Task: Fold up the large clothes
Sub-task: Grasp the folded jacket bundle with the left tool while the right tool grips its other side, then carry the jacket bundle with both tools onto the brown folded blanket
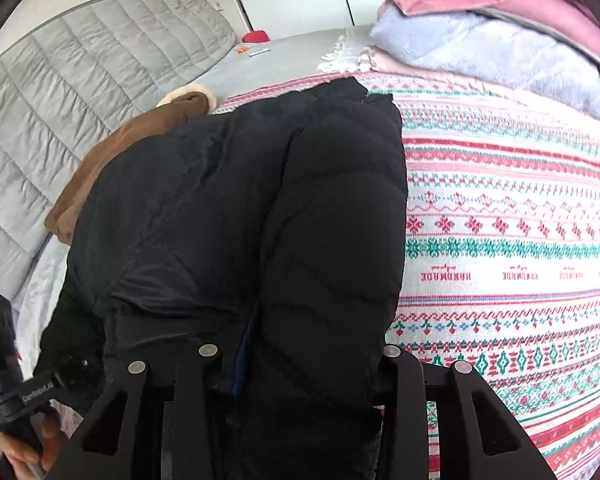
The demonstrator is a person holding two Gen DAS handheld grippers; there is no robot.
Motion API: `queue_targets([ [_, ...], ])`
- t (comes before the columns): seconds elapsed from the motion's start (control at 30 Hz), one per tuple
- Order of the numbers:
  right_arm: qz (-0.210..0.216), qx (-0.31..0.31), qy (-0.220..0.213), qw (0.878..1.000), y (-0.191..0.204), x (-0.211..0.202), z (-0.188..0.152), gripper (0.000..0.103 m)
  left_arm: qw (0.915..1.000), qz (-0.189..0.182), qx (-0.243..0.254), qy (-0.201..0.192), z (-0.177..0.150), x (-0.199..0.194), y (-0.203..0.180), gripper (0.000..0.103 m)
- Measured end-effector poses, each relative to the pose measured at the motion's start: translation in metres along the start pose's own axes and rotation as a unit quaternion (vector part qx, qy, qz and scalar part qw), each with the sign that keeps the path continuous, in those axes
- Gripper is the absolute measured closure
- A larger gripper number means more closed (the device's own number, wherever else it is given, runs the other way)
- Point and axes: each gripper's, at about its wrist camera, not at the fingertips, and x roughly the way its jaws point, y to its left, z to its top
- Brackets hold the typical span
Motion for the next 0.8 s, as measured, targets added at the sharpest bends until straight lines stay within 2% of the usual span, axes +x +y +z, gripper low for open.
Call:
queue_targets([
  [0.1, -0.007, -0.013, -0.013, 1.000, 0.005, -0.007, 0.001, 0.069, 0.9996, 0.019, 0.007, -0.021, 0.001, -0.007, -0.006, 0.078],
  [0.3, -0.020, -0.026, -0.045, 0.998, 0.008, -0.024, 0.004, 0.074, 0.9946, 0.059, 0.043, -0.075, 0.002, -0.024, -0.028, 0.081],
  [0.37, -0.025, -0.024, -0.059, 0.998, 0.005, -0.032, 0.006, 0.074, 0.9934, 0.055, 0.048, -0.088, 0.004, -0.028, -0.034, 0.082],
  [0.6, -0.036, -0.009, -0.097, 0.995, -0.018, -0.059, 0.014, 0.076, 0.9933, 0.019, 0.052, -0.101, 0.012, -0.030, -0.049, 0.082],
  [0.67, -0.042, -0.004, -0.108, 0.993, -0.025, -0.066, 0.015, 0.076, 0.9908, 0.017, 0.066, -0.117, 0.012, -0.029, -0.057, 0.082],
  [0.8, -0.066, -0.001, -0.125, 0.990, -0.034, -0.077, 0.015, 0.076, 0.9891, 0.015, 0.082, -0.122, 0.015, -0.019, -0.075, 0.082],
])
